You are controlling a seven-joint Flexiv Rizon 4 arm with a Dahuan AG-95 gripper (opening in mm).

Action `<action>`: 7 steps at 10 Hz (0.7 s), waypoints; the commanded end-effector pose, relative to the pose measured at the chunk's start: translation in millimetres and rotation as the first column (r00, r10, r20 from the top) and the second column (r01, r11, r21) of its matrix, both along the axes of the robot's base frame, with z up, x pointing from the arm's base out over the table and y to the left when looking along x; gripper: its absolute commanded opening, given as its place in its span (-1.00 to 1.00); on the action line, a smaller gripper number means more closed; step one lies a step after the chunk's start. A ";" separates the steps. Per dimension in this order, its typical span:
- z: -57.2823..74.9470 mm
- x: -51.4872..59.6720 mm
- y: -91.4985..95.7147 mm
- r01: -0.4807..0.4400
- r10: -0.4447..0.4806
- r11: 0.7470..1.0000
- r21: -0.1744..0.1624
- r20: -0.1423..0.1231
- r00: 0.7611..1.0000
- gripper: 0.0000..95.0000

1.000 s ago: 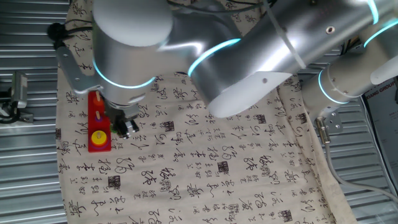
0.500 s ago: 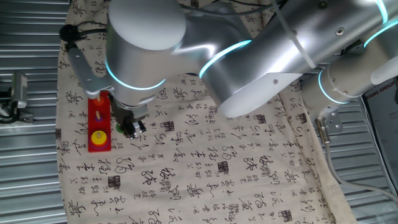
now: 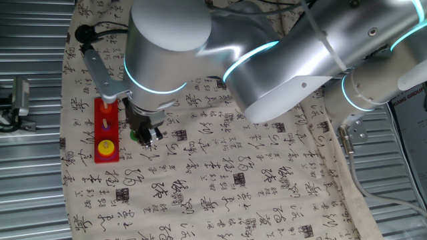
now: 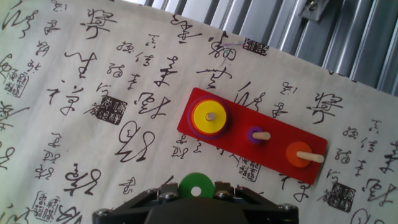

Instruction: Take out one Hanoi block and throw it aside

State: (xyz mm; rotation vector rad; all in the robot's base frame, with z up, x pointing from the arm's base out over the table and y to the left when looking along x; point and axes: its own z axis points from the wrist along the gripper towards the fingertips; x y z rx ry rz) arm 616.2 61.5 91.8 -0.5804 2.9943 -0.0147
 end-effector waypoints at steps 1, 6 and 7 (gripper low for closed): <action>0.6 -1.9 -1.1 0.001 -0.001 1.000 0.005 0.008 1.000 -1.00; 0.4 -4.6 -2.8 0.001 -0.001 1.000 0.001 0.009 1.000 -1.00; 0.4 -4.6 -2.8 0.001 -0.001 1.000 0.003 0.009 1.000 -1.00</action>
